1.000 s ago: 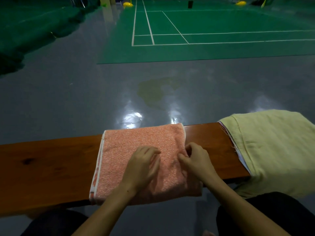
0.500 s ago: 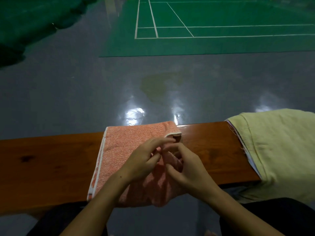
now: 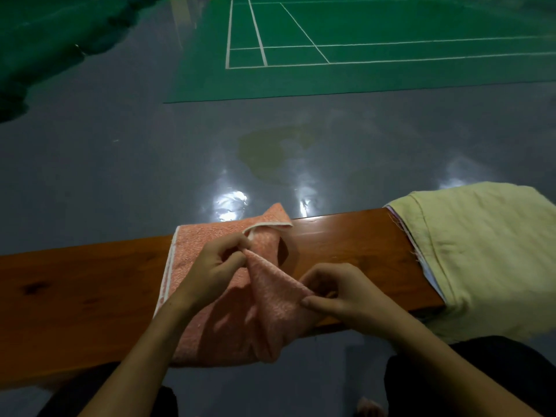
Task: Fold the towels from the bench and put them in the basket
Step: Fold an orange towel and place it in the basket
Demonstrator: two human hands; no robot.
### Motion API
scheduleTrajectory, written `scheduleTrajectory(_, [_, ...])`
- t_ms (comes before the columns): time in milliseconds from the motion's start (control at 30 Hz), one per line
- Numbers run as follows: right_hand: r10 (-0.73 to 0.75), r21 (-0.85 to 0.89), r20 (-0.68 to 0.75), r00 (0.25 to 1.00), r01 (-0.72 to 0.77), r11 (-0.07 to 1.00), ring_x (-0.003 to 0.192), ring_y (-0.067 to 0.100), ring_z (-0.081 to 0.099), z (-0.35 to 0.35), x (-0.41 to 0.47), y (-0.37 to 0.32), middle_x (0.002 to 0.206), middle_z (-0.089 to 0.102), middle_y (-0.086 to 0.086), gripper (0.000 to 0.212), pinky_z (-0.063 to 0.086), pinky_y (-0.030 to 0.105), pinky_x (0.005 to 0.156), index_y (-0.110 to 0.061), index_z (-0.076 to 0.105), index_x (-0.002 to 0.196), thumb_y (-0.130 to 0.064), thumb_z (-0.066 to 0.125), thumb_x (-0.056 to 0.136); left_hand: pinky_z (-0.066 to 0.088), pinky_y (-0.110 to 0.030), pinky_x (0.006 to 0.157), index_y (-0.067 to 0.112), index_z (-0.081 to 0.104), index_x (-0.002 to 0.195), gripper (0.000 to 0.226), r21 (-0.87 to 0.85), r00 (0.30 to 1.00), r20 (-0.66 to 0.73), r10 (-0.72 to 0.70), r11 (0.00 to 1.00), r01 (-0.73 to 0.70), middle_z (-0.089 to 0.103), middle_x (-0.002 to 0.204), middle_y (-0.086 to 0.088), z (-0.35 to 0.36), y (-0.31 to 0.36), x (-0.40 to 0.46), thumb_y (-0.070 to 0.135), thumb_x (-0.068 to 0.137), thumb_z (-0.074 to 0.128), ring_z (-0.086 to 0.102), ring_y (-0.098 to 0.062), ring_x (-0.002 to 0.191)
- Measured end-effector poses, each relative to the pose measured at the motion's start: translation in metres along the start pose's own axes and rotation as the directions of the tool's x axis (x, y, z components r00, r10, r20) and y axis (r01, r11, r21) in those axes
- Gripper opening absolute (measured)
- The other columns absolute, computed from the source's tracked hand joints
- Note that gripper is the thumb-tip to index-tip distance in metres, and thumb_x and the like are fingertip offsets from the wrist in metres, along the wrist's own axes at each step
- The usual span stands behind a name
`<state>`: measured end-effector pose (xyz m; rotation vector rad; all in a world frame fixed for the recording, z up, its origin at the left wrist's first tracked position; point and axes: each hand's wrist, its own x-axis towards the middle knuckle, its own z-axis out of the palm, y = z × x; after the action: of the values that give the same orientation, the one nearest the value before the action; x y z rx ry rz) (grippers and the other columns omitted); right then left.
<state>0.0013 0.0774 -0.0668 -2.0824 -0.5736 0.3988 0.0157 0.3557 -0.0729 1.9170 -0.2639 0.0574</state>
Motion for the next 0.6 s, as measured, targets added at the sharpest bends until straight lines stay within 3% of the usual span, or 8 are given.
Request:
scheduleTrajectory(100, [-0.040,-0.038,-0.148,0.988,0.034,0.999,0.093,0.006,0.072,-0.003,0.005,0.000,0.097,0.075,-0.012,0.018,0.062,0.026,0.080,-0.024,0.076,0.105,-0.019,0.081,0.089,0.053,-0.022,0.072,0.018,0.071,0.080,0.022,-0.113,1.000,-0.010,0.002,0.994,-0.003,0.065,0.079,-0.006,0.001,0.011,-0.003,0.008,0.089,0.054,0.063,-0.018,0.078])
scheduleTrajectory(200, [-0.085,-0.059,-0.270,0.959,0.072,0.996,0.091,0.004,0.071,-0.008,0.015,-0.002,0.095,0.073,-0.017,0.017,0.059,0.020,0.077,-0.023,0.076,0.104,-0.020,0.081,0.088,0.052,-0.030,0.074,0.019,0.071,0.075,0.022,-0.195,0.999,-0.038,-0.017,0.981,0.010,0.063,0.077,-0.006,-0.001,0.013,-0.003,0.008,0.085,0.054,0.060,-0.020,0.078])
scheduleTrajectory(333, [-0.150,-0.145,-0.396,0.906,0.100,0.984,0.088,0.007,0.067,-0.002,0.040,0.002,0.094,0.071,-0.014,0.014,0.057,0.026,0.076,-0.024,0.075,0.100,-0.018,0.071,0.087,0.045,-0.043,0.076,0.011,0.070,0.072,0.018,-0.289,0.998,-0.035,-0.049,0.957,0.036,0.059,0.076,-0.015,-0.002,0.008,-0.002,0.006,0.081,0.055,0.054,-0.028,0.077])
scheduleTrajectory(400, [-0.134,-0.156,-0.437,0.889,0.072,0.985,0.100,0.006,0.062,0.007,0.052,0.004,0.106,0.066,-0.008,0.015,0.056,0.029,0.086,-0.027,0.074,0.099,-0.024,0.069,0.085,0.043,-0.042,0.073,0.008,0.068,0.071,0.015,-0.346,0.997,-0.048,-0.064,0.937,0.043,0.056,0.074,-0.019,-0.002,0.010,-0.002,0.005,0.078,0.055,0.052,-0.030,0.075])
scheduleTrajectory(500, [-0.041,-0.001,-0.414,0.909,0.045,0.999,0.129,0.003,0.049,0.018,0.065,0.006,0.138,0.051,-0.005,0.016,0.049,0.023,0.103,-0.030,0.077,0.099,-0.022,0.077,0.085,0.044,-0.035,0.066,0.006,0.066,0.069,0.014,-0.450,0.991,-0.067,-0.116,0.890,0.074,0.051,0.071,-0.018,-0.005,0.016,-0.002,0.006,0.075,0.054,0.050,-0.027,0.071])
scheduleTrajectory(600, [0.025,0.266,-0.328,0.944,0.067,0.962,0.133,-0.001,0.052,0.024,0.073,0.001,0.150,0.047,-0.016,0.015,0.055,0.023,0.101,-0.026,0.080,0.097,-0.017,0.082,0.085,0.045,-0.027,0.059,0.006,0.065,0.066,0.015,-0.510,0.986,-0.083,-0.147,0.856,0.085,0.048,0.067,-0.015,-0.010,0.019,-0.004,0.005,0.074,0.052,0.048,-0.024,0.064])
